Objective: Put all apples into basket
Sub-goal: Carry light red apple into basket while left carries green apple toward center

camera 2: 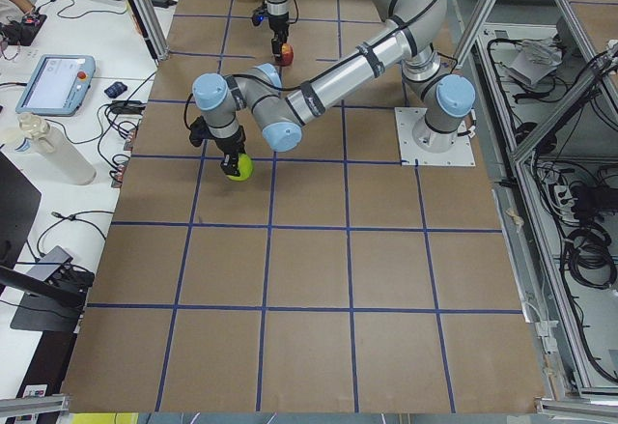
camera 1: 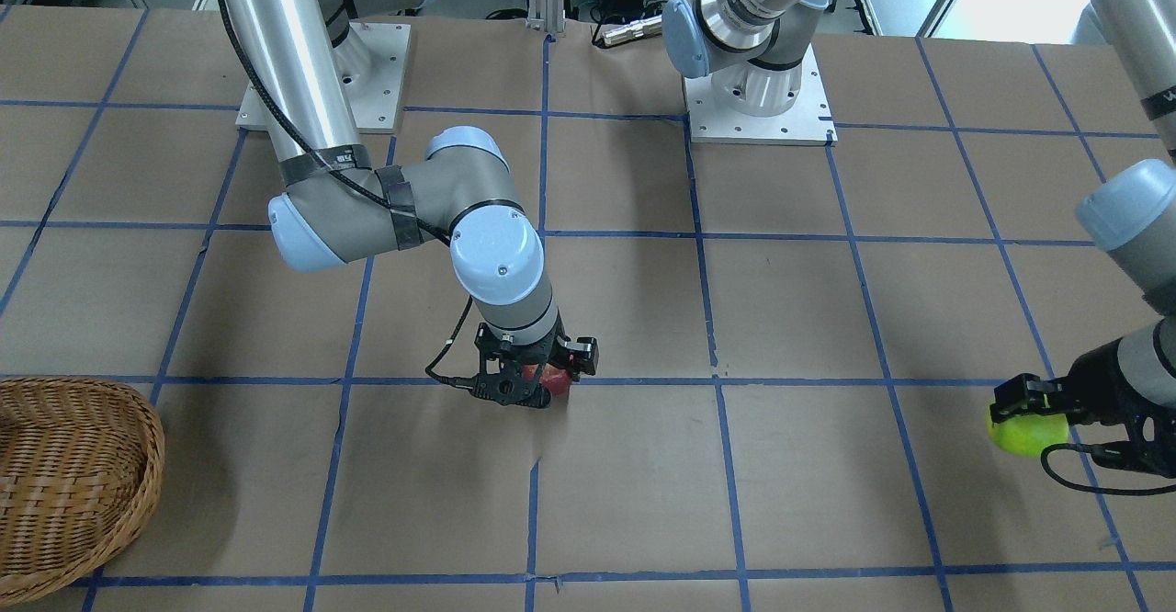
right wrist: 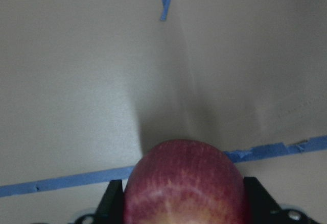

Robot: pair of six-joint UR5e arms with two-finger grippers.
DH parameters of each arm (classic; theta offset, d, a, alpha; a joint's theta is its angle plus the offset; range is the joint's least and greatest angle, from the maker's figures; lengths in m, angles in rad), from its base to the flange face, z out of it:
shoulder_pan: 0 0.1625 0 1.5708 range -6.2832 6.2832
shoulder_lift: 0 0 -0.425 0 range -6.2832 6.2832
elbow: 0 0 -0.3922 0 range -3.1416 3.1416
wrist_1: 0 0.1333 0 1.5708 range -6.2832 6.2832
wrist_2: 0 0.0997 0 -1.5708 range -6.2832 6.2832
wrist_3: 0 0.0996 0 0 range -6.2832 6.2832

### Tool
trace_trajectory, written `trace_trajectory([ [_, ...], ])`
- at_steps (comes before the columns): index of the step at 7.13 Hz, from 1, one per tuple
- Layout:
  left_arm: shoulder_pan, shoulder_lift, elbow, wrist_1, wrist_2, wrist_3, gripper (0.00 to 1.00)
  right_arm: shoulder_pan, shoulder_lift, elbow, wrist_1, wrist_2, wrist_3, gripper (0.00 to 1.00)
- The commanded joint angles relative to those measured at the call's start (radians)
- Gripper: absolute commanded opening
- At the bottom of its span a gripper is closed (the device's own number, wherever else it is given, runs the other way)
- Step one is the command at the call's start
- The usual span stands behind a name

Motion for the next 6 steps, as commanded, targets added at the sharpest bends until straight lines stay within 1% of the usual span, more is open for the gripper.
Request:
trace_trajectory([
  [1, -0.017, 0.083, -0.067, -0.062, -0.14, -0.172, 0.31, -0.028, -0.072, -0.029, 0.055, 0.004, -0.009, 0.0],
  [2, -0.026, 0.112, -0.116, -0.06, -0.194, -0.25, 0.31, -0.079, -0.121, -0.075, 0.154, -0.013, -0.028, 0.0],
  [3, -0.044, 0.126, -0.153, -0.047, -0.246, -0.351, 0.31, -0.164, -0.144, -0.124, 0.258, -0.047, -0.113, 0.0],
  [4, -0.114, 0.134, -0.156, -0.043, -0.248, -0.484, 0.31, -0.255, -0.152, -0.185, 0.315, -0.052, -0.211, 0.0],
  [5, -0.214, 0.139, -0.154, 0.016, -0.243, -0.619, 0.32, -0.336, -0.151, -0.241, 0.401, -0.056, -0.273, 0.0],
  [6, -0.307, 0.117, -0.173, 0.117, -0.239, -0.785, 0.32, -0.4, -0.149, -0.284, 0.458, -0.067, -0.383, 0.0],
])
